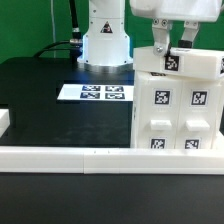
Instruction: Assemble cabinet
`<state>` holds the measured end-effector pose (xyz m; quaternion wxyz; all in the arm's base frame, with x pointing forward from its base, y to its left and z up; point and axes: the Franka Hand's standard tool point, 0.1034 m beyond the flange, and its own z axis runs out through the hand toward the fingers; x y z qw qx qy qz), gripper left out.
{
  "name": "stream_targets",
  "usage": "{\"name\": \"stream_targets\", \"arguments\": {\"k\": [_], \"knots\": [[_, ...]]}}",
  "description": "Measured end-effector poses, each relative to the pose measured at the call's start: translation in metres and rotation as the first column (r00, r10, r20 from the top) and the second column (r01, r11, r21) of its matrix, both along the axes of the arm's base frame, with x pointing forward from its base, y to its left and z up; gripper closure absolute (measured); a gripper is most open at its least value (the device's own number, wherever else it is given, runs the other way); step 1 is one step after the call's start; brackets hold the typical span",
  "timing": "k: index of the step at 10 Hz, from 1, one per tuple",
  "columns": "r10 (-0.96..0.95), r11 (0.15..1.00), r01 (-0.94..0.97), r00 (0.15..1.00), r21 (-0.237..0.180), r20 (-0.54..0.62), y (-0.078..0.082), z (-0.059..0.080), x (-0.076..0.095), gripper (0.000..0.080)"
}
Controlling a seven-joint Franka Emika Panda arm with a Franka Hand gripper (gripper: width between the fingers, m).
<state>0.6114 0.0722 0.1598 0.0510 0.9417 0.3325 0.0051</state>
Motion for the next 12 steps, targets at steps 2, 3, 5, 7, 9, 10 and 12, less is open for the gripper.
{"name": "stream_targets", "arguments": {"k": [2, 3, 5, 7, 9, 10, 12], "knots": [[-0.168, 0.986, 0.168, 0.986, 0.010, 0.008, 0.0016, -0.0004, -0.0014, 0.0238], [-0.213, 0.977, 0.213, 0.977, 0.016, 0.011, 0.0022, -0.0004, -0.0015, 0.0238], [-0.307, 0.952, 0.306, 0.952, 0.022, 0.018, 0.0032, -0.0004, -0.0016, 0.0238], [-0.412, 0.911, 0.411, 0.911, 0.032, 0.024, 0.0046, -0.0005, -0.0018, 0.0238], [-0.544, 0.839, 0.542, 0.839, 0.049, 0.027, 0.0061, -0.0006, -0.0020, 0.0238], [-0.577, 0.817, 0.575, 0.817, 0.052, 0.028, 0.0067, -0.0007, -0.0021, 0.0238], [-0.697, 0.716, 0.695, 0.716, 0.070, 0.026, 0.0084, -0.0009, -0.0024, 0.0236]]}}
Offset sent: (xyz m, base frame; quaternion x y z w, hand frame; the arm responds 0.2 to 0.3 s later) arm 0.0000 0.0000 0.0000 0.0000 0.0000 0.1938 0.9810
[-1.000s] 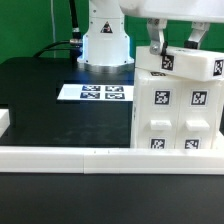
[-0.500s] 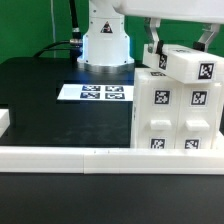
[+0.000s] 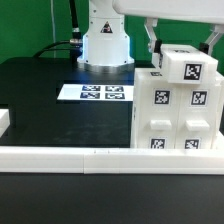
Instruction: Assemble cabinet
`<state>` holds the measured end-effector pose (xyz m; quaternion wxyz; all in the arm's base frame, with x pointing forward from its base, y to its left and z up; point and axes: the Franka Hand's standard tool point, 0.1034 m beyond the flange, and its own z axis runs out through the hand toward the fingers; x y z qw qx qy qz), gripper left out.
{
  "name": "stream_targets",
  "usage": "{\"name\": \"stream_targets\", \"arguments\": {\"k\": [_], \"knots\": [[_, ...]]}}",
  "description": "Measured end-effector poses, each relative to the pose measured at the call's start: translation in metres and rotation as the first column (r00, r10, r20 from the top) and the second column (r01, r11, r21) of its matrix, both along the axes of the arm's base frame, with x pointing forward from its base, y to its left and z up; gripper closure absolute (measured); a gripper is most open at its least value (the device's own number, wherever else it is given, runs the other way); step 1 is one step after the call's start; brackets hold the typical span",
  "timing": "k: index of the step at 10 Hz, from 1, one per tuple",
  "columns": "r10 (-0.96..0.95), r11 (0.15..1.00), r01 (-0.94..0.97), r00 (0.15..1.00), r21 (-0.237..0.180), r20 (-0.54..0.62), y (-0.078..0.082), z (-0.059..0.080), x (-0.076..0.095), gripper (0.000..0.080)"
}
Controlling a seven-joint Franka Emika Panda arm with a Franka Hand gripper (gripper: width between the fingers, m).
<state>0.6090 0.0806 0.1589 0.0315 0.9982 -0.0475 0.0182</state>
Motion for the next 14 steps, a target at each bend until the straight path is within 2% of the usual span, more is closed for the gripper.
{"name": "stream_targets", "arguments": {"k": [2, 5, 10, 13, 14], "knots": [[-0.125, 0.992, 0.125, 0.992, 0.010, 0.007, 0.001, 0.000, 0.000, 0.0236], [-0.356, 0.934, 0.355, 0.934, 0.035, 0.014, 0.004, -0.001, 0.000, 0.0236], [-0.603, 0.796, 0.600, 0.798, 0.075, 0.013, 0.008, -0.001, 0.000, 0.0236], [-0.742, 0.668, 0.739, 0.671, 0.092, -0.001, 0.012, -0.002, 0.000, 0.0236], [-0.806, 0.588, 0.803, 0.591, 0.097, -0.006, 0.014, -0.002, 0.000, 0.0236]]}}
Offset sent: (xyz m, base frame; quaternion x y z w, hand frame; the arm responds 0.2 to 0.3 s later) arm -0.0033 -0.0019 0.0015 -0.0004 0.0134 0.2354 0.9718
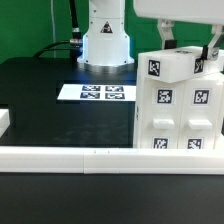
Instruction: Assemble cabinet
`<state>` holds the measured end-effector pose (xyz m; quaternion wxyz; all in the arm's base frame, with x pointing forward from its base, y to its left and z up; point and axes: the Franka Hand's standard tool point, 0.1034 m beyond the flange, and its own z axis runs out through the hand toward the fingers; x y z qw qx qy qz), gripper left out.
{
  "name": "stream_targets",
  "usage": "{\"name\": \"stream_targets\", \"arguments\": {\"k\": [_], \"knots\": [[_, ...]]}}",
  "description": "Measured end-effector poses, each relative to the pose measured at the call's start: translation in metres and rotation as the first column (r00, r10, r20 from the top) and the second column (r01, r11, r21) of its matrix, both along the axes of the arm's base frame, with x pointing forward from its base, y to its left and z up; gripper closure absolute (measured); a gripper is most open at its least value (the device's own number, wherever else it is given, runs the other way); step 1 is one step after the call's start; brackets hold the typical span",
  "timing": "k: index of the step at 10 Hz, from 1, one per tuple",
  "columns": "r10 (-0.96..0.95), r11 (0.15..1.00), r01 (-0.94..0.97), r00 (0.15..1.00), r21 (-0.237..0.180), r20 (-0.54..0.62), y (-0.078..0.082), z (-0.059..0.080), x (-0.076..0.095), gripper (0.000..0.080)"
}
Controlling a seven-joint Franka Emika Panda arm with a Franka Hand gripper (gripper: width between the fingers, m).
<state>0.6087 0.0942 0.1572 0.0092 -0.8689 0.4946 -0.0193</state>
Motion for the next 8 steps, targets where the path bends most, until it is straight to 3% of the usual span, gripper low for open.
{"name": "stream_targets", "arguments": {"k": [3, 8], "knots": [[-0.192, 0.981, 0.192, 0.981, 0.017, 0.004, 0.0030, 0.0001, 0.0003, 0.0236], [-0.496, 0.867, 0.495, 0.868, 0.055, -0.007, 0.0052, 0.0005, 0.0014, 0.0236]]}}
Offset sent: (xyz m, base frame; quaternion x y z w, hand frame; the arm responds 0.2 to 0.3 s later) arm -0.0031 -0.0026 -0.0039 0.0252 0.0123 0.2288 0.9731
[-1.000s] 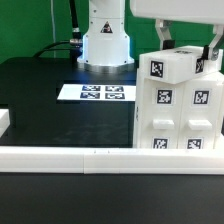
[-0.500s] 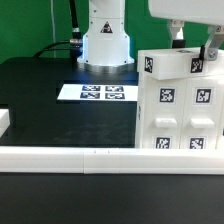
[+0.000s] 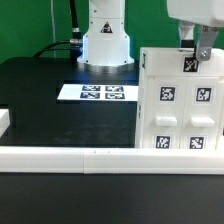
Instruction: Assemble cabinet
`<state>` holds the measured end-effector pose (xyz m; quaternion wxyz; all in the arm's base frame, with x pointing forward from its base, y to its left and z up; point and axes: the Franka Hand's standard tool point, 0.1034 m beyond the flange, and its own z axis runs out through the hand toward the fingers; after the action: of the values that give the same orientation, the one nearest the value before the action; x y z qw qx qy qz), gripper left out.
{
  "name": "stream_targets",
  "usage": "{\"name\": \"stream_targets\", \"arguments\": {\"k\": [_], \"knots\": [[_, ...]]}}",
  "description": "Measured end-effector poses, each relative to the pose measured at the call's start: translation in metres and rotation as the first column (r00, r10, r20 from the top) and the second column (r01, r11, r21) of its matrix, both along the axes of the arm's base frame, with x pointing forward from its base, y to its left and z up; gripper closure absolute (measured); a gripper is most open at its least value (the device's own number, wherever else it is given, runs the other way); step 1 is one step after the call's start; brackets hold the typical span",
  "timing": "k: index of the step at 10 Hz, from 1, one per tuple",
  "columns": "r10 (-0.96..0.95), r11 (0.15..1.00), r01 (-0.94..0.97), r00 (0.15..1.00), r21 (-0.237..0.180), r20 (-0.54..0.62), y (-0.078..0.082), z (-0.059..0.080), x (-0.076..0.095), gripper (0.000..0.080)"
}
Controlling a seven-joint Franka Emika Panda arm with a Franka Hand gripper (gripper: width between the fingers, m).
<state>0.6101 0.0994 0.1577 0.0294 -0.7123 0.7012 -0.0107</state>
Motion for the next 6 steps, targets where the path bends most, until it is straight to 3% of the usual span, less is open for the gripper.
{"name": "stream_targets", "arguments": {"k": [3, 6], "knots": [[-0.204, 0.979, 0.204, 0.979, 0.027, -0.007, 0.0023, 0.0011, 0.0006, 0.0236], [-0.220, 0.975, 0.220, 0.976, 0.042, -0.012, 0.0046, 0.0008, 0.0006, 0.0236]]}}
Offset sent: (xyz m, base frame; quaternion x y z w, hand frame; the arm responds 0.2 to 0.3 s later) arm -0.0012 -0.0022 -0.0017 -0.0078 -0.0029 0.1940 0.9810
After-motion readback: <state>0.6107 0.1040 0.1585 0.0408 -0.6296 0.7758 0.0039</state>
